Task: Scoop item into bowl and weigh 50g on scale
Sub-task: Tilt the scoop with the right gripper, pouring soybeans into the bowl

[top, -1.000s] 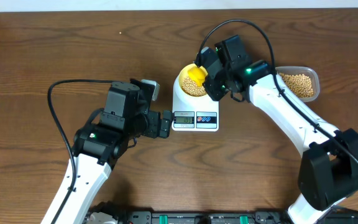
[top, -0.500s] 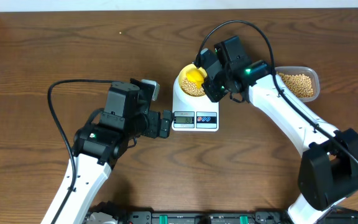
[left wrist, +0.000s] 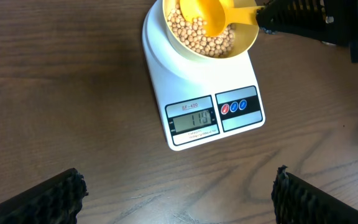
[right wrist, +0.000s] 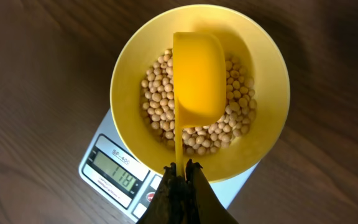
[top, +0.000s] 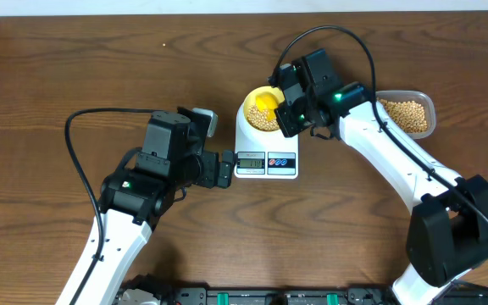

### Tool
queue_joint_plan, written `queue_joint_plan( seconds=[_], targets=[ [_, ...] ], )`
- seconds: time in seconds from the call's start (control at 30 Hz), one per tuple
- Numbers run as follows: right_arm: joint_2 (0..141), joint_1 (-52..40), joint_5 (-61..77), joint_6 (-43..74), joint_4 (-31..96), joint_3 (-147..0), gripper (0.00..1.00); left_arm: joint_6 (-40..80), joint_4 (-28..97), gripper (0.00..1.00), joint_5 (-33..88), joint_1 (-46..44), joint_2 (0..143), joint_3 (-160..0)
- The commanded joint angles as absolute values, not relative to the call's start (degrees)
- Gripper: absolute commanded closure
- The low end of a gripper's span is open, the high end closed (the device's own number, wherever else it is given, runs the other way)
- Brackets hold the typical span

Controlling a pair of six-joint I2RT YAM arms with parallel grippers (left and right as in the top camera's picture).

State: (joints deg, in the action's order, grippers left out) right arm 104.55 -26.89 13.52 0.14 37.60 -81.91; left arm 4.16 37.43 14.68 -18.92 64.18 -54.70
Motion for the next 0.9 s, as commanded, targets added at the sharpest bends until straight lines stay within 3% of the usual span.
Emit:
queue_joint_plan(
  seconds=[0.0,0.87],
  targets=[
    [104.9,-26.5,14.2,6.4,37.7,-81.5,0.99,3.2,37.4,0.02,14.3,-19.0,64.0,-54.5],
    [104.9,-24.1,21.6,11.0,37.7,-81.5,0.99,3.2,37.4,0.02,14.3,-19.0,64.0,-54.5]
  ],
)
